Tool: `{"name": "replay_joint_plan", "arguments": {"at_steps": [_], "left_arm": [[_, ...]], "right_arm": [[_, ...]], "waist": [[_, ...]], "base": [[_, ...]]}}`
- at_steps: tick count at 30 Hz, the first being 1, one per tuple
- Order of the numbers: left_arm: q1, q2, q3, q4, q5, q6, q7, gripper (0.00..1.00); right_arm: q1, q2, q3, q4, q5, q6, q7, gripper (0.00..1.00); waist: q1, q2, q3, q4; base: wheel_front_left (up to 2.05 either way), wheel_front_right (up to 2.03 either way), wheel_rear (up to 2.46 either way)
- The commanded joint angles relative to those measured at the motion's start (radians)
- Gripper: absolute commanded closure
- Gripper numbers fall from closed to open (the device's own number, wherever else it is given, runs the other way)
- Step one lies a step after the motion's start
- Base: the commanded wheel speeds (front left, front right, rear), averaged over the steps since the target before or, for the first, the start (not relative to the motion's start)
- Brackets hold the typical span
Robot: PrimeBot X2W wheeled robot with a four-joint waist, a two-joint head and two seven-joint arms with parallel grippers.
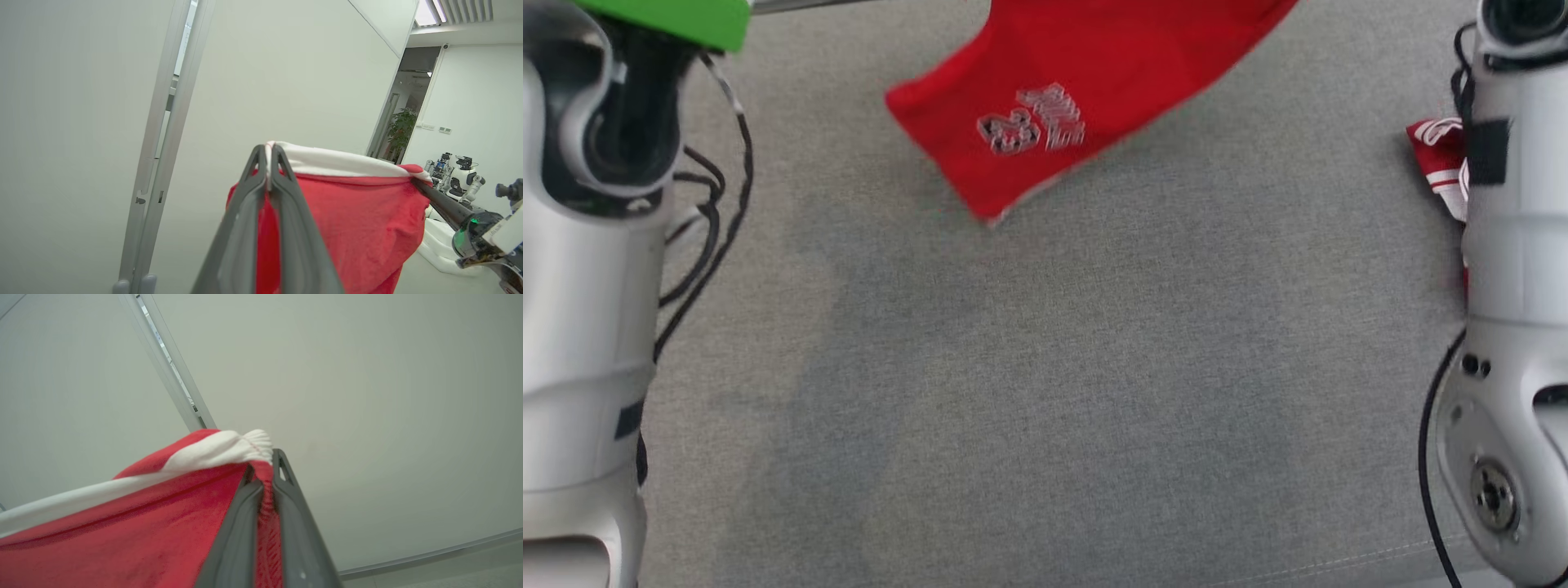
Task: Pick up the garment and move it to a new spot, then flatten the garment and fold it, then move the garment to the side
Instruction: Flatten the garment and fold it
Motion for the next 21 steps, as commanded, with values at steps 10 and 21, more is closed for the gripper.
{"name": "replay_joint_plan", "arguments": {"at_steps": [10, 21], "left_arm": [[-0.054, 0.008, -0.056, 0.101, 0.104, -0.076, -0.280, 1.00], [0.370, 0.078, -0.270, -0.049, -0.140, -0.084, -0.325, 1.00]], "right_arm": [[-0.108, -0.009, 0.109, 0.232, 0.142, -0.004, -0.383, 1.00], [0.303, -0.059, 0.302, 0.153, 0.268, -0.002, -0.211, 1.00]], "waist": [[-0.0002, 0.0000, 0.109, -0.007], [-0.0002, 0.0000, -0.008, 0.010]], "base": [[0.00, 0.00, 0.00], [0.00, 0.00, 0.00]]}}
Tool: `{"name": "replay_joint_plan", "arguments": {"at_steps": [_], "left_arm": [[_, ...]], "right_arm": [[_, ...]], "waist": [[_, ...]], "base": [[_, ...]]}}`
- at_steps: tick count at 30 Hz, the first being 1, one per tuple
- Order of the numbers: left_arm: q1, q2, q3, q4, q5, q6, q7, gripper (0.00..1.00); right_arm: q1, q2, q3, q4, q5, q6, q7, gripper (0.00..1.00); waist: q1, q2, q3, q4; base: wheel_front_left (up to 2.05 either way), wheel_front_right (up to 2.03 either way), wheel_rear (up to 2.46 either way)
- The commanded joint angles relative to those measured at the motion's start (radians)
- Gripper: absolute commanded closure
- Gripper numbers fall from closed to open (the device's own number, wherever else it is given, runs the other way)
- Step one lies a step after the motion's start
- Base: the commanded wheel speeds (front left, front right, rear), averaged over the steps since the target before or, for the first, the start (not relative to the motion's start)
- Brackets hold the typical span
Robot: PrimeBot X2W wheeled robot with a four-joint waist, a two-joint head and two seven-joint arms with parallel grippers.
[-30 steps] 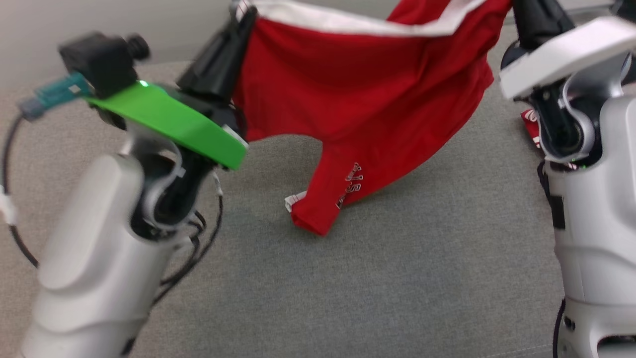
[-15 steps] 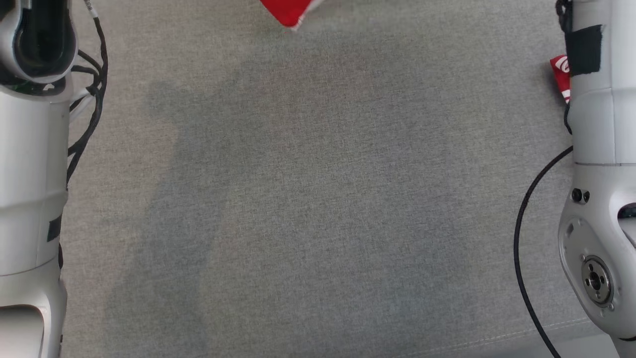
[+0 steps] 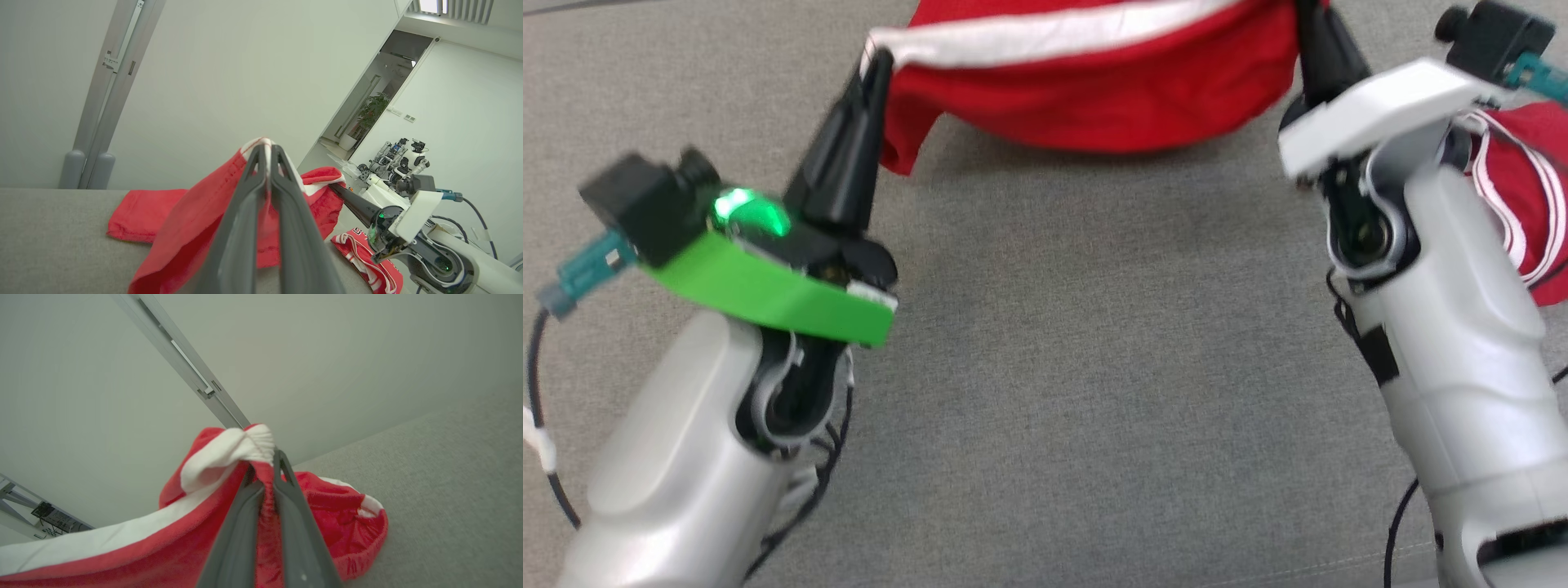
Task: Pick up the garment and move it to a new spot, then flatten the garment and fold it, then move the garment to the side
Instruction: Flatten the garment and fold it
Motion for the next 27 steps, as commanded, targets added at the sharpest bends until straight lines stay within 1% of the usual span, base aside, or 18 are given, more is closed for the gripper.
{"name": "replay_joint_plan", "arguments": {"at_steps": [1, 3, 5, 7, 9, 13, 17, 21, 25, 27], "left_arm": [[0.064, 0.029, -0.009, -0.025, -0.031, -0.002, -0.004, 1.00], [0.159, 0.055, -0.039, -0.072, -0.079, -0.002, -0.007, 1.00], [0.240, 0.085, -0.063, -0.109, -0.123, -0.002, -0.009, 1.00], [0.320, 0.116, -0.094, -0.141, -0.171, -0.002, -0.010, 1.00], [0.384, 0.153, -0.132, -0.163, -0.197, -0.002, -0.010, 1.00], [0.487, 0.202, -0.198, -0.189, -0.282, -0.002, -0.011, 1.00], [0.564, 0.246, -0.251, -0.209, -0.380, -0.002, 0.013, 1.00], [0.630, 0.304, -0.285, -0.214, -0.470, -0.002, 0.055, 1.00], [0.689, 0.368, -0.325, -0.222, -0.557, -0.002, 0.142, 1.00], [0.703, 0.391, -0.333, -0.229, -0.594, -0.002, 0.177, 1.00]], "right_arm": [[0.080, -0.020, 0.013, -0.030, 0.018, 0.000, 0.040, 1.00], [0.189, -0.050, 0.026, -0.088, 0.021, 0.000, 0.093, 1.00], [0.292, -0.071, 0.024, -0.140, -0.002, 0.000, 0.129, 1.00], [0.395, -0.077, 0.008, -0.191, -0.019, 0.000, 0.151, 1.00], [0.486, -0.066, -0.024, -0.238, -0.028, 0.000, 0.174, 1.00], [0.633, -0.026, -0.091, -0.311, -0.047, 0.000, 0.218, 1.00], [0.748, 0.000, -0.147, -0.338, -0.102, 0.000, 0.259, 1.00], [0.842, 0.018, -0.162, -0.366, -0.138, -0.001, 0.334, 1.00], [0.923, 0.022, -0.161, -0.416, -0.172, -0.001, 0.416, 1.00], [0.952, 0.020, -0.156, -0.448, -0.185, -0.001, 0.452, 1.00]], "waist": [[0.0001, -0.0001, -0.065, 0.007], [0.0001, -0.0001, -0.101, 0.006], [0.0001, -0.0001, -0.133, 0.004], [0.0001, -0.0001, -0.164, 0.004], [0.0001, -0.0001, -0.188, 0.007], [0.0001, -0.0001, -0.227, 0.013], [0.0001, -0.0001, -0.253, 0.026], [0.0001, -0.0001, -0.270, 0.040], [0.0001, -0.0001, -0.283, 0.043], [0.0001, -0.0001, -0.286, 0.043]], "base": [[0.00, 0.00, 0.00], [0.00, 0.00, 0.00], [0.00, 0.00, 0.00], [0.00, 0.00, 0.00], [0.00, 0.00, 0.00], [0.00, 0.00, 0.00], [0.00, 0.00, 0.00], [0.00, 0.00, 0.00], [0.00, 0.00, 0.00], [0.00, 0.00, 0.00]]}}
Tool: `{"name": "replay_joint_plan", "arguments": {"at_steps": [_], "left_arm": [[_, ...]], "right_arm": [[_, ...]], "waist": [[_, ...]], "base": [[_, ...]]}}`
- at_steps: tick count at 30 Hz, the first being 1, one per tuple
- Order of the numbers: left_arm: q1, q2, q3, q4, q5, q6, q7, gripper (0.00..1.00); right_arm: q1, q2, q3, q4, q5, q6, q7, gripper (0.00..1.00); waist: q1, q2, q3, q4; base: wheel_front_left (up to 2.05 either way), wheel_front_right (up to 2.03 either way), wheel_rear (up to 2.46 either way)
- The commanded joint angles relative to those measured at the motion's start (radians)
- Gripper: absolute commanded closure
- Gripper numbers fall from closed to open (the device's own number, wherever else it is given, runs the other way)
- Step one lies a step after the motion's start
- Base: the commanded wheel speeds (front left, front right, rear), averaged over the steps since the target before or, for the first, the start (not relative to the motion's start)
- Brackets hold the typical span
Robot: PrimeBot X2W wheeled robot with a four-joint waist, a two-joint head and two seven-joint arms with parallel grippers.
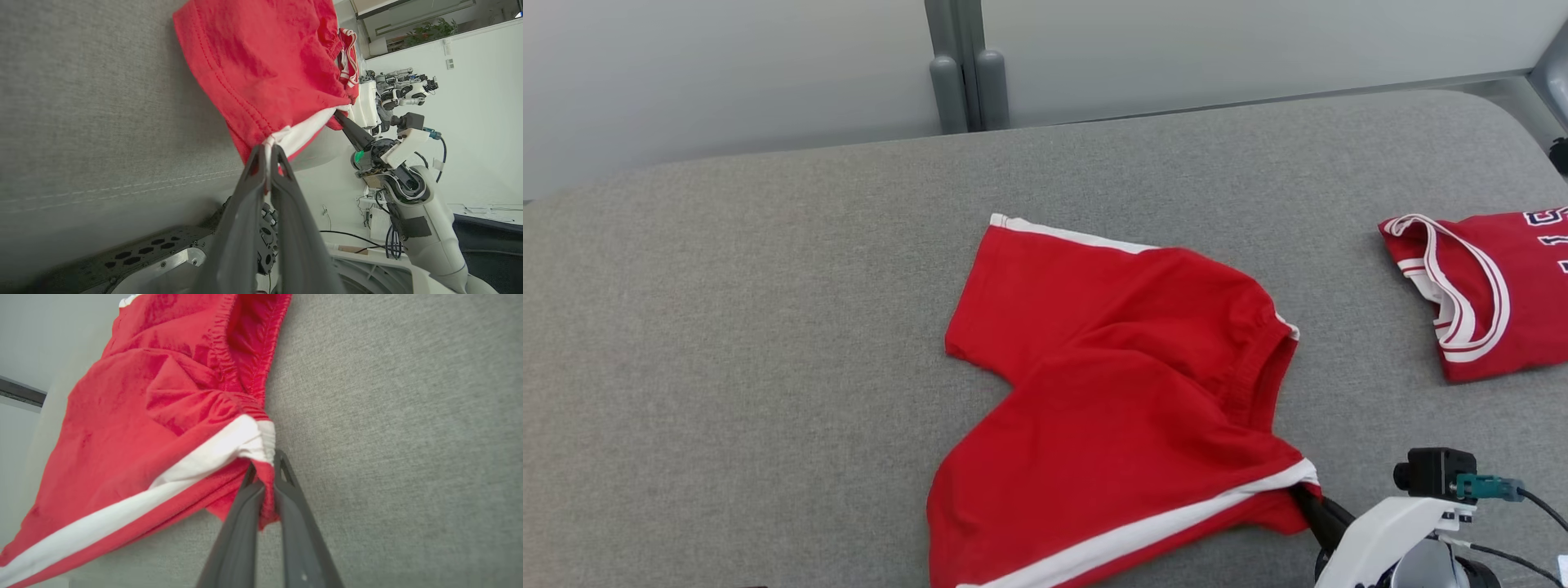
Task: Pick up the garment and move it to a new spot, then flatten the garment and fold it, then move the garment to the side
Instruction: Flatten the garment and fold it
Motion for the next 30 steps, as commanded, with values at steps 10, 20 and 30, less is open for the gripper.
{"name": "replay_joint_plan", "arguments": {"at_steps": [10, 20, 30], "left_arm": [[-0.143, -0.041, 0.083, 0.023, 0.122, -0.002, -0.109, 1.00], [-0.474, -0.229, 0.097, 0.304, 0.288, -0.002, -0.160, 1.00], [-0.718, -0.306, 0.082, 0.511, 0.372, -0.002, -0.175, 1.00]], "right_arm": [[0.006, 0.018, -0.010, -0.141, 0.014, -0.001, 0.025, 1.00], [-0.164, 0.027, 0.041, -0.136, 0.092, -0.001, -0.055, 1.00], [-0.313, 0.026, 0.090, -0.021, 0.192, -0.001, -0.262, 1.00]], "waist": [[0.0001, 0.0000, 0.017, -0.013], [0.0001, 0.0000, 0.113, -0.074], [0.0001, 0.0000, 0.228, -0.138]], "base": [[0.00, 0.00, 0.00], [0.00, 0.00, 0.00], [0.00, 0.00, 0.00]]}}
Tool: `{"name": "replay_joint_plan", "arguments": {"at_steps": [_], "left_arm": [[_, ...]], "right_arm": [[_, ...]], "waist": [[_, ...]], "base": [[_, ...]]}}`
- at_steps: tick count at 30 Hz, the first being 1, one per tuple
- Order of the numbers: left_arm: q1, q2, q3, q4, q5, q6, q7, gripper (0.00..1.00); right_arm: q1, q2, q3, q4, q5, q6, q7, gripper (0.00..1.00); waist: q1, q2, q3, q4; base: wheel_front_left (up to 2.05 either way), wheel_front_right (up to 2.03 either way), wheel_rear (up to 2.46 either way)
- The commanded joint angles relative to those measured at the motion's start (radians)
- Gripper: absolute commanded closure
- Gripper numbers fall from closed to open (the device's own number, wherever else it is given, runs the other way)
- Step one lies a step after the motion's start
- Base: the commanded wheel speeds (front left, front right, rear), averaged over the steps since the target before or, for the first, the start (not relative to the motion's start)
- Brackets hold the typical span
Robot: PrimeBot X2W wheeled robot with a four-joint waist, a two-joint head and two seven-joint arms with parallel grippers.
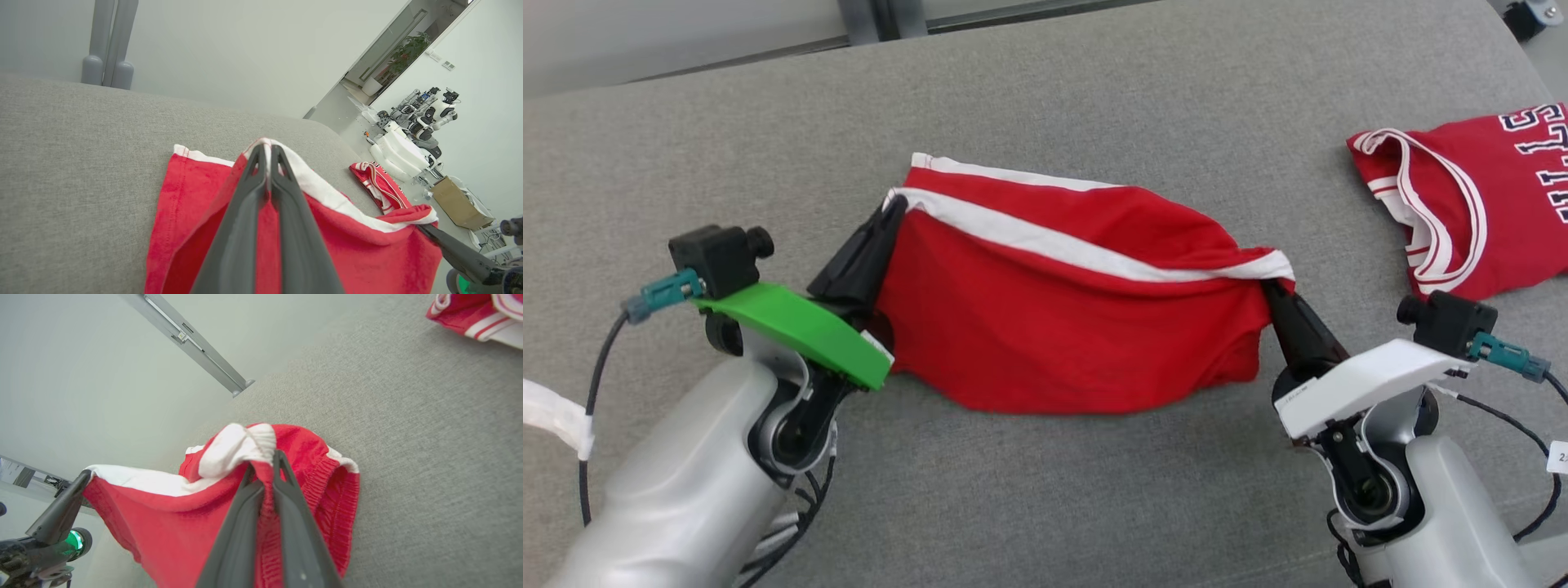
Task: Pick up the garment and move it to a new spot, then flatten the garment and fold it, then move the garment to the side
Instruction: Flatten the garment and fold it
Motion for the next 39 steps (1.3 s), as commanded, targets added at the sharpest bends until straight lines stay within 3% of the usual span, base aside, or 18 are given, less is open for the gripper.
{"name": "replay_joint_plan", "arguments": {"at_steps": [1, 12, 21, 22, 23, 24, 29, 33, 35, 39], "left_arm": [[-0.038, -0.003, 0.000, 0.021, 0.016, -0.002, -0.004, 1.00], [-0.236, -0.062, -0.029, 0.231, 0.079, -0.002, -0.003, 1.00], [-0.315, -0.110, -0.014, 0.379, 0.117, 0.022, -0.013, 1.00], [-0.321, -0.116, -0.013, 0.396, 0.126, 0.030, -0.014, 1.00], [-0.325, -0.122, -0.011, 0.410, 0.129, 0.034, -0.016, 0.73], [-0.328, -0.128, -0.010, 0.427, 0.137, 0.039, -0.017, 0.00], [-0.330, -0.148, -0.015, 0.482, 0.183, 0.056, -0.021, 0.00], [-0.287, -0.148, 0.022, 0.471, 0.244, 0.082, -0.020, 0.00], [-0.240, -0.150, 0.038, 0.456, 0.282, 0.094, -0.019, 0.00], [-0.145, -0.147, 0.079, 0.411, 0.333, 0.122, -0.019, 0.00]], "right_arm": [[-0.025, -0.001, 0.006, 0.013, 0.015, 0.000, -0.037, 1.00], [-0.119, -0.001, 0.102, 0.105, 0.119, 0.000, -0.242, 1.00], [-0.200, -0.002, 0.178, 0.190, 0.183, 0.000, -0.327, 1.00], [-0.209, -0.002, 0.185, 0.199, 0.184, 0.000, -0.335, 0.56], [-0.218, -0.001, 0.192, 0.206, 0.188, 0.000, -0.338, 0.00], [-0.225, -0.001, 0.199, 0.216, 0.194, 0.000, -0.344, 0.00], [-0.231, -0.002, 0.200, 0.250, 0.157, 0.000, -0.359, 0.00], [-0.183, -0.007, 0.149, 0.256, 0.036, 0.000, -0.361, 0.00], [-0.144, -0.019, 0.108, 0.240, -0.055, 0.000, -0.362, 0.00], [-0.060, -0.037, 0.024, 0.164, -0.355, 0.000, -0.374, 0.00]], "waist": [[0.0000, -0.0001, 0.054, -0.042], [0.0000, -0.0001, 0.139, -0.082], [0.0000, -0.0001, 0.169, -0.105], [0.0000, -0.0001, 0.172, -0.106], [0.0000, -0.0001, 0.174, -0.106], [0.0000, -0.0001, 0.175, -0.107], [0.0000, -0.0001, 0.162, -0.096], [0.0000, -0.0001, 0.131, -0.076], [0.0000, -0.0001, 0.108, -0.065], [0.0000, -0.0001, 0.062, -0.060]], "base": [[0.00, 0.00, 0.00], [0.00, 0.00, 0.00], [0.00, 0.00, 0.00], [0.00, 0.00, 0.00], [0.00, 0.00, 0.00], [0.00, 0.00, 0.00], [0.00, 0.00, 0.00], [0.00, 0.00, 0.00], [0.00, 0.00, 0.00], [0.00, 0.00, 0.00]]}}
